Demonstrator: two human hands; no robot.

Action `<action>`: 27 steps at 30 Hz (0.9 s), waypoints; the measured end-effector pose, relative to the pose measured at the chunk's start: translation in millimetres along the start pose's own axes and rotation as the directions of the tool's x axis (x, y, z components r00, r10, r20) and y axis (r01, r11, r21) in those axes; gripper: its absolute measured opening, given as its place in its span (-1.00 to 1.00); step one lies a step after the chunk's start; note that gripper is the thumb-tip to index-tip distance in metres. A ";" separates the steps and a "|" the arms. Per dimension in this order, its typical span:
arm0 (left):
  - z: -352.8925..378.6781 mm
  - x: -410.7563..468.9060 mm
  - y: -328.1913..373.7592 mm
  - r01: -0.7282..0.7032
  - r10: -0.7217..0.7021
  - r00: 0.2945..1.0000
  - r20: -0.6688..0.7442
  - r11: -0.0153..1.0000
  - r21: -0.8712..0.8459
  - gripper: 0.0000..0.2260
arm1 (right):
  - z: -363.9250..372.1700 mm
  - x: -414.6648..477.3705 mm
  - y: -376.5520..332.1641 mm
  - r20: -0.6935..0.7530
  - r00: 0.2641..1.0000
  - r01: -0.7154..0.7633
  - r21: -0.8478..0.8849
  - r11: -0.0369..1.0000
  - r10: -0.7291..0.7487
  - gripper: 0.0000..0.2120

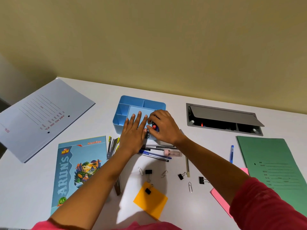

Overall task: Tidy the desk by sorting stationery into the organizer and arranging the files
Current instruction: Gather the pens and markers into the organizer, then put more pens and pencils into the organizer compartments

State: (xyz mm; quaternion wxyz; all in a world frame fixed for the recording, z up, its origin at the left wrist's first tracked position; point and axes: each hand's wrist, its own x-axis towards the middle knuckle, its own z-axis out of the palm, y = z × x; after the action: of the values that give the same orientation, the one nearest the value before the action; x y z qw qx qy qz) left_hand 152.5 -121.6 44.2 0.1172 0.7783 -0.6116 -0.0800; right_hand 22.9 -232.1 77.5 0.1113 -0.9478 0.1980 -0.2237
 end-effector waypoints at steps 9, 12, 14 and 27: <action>1.6 0.6 -3.0 -0.003 0.003 1.000 -0.001 0.999 -0.037 -0.42 | -20.8 -44.2 -6.1 -0.430 0.758 -0.378 0.325 0.867 0.491 -0.89; -0.7 -7.6 -2.2 -0.030 0.027 0.999 -0.033 0.995 -0.091 -0.44 | -11.7 -77.0 -7.4 -0.411 0.736 -0.455 0.286 0.843 0.537 -0.85; 0.4 -18.7 -2.0 -0.037 0.028 0.997 -0.078 0.992 -0.117 -0.49 | -0.8 -98.8 -8.7 -0.285 0.755 -0.535 0.253 0.806 0.590 -0.81; -7.3 -46.0 -40.3 0.239 -0.313 0.922 -0.228 0.923 -0.301 -0.49 | 37.6 -151.7 -7.1 0.080 0.882 -0.464 -0.013 0.886 0.464 -0.75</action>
State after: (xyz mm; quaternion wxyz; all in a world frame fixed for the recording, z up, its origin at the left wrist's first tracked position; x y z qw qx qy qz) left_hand 181.1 -67.3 39.1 0.2915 0.8378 -0.4562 -0.0700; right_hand -81.8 -156.6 -10.9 0.1725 -0.8809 0.4135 -0.1526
